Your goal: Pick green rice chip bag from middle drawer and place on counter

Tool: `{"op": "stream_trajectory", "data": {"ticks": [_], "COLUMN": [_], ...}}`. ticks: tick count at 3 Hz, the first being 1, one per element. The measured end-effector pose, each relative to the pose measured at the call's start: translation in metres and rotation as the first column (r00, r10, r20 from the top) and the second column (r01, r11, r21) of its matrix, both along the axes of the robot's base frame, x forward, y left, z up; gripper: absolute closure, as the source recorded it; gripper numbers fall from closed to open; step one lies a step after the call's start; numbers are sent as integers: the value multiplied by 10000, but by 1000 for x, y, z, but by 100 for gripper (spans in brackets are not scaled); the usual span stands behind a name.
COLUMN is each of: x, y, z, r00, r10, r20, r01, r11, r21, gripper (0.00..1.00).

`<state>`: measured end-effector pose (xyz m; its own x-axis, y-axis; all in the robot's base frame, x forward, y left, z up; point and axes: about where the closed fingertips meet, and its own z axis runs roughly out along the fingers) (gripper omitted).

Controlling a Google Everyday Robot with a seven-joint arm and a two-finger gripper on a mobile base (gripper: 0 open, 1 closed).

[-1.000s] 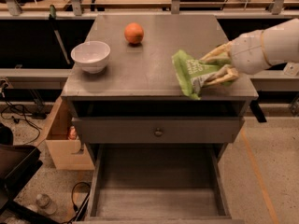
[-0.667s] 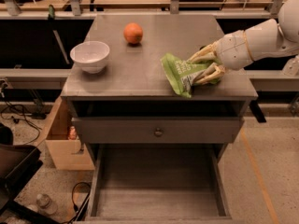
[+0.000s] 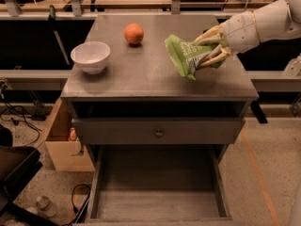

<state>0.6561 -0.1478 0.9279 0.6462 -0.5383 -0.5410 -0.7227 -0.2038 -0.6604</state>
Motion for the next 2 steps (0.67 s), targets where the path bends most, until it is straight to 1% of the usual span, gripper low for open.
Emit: {"op": "stream_trajectory", "data": {"ticks": [2], "x": [2], "y": [6], "z": [-3], "r00": [10000], "r10": [85], "r20": [-45], "r01": [-85], "r11": [10000], "r21": [30], "gripper": [37]}}
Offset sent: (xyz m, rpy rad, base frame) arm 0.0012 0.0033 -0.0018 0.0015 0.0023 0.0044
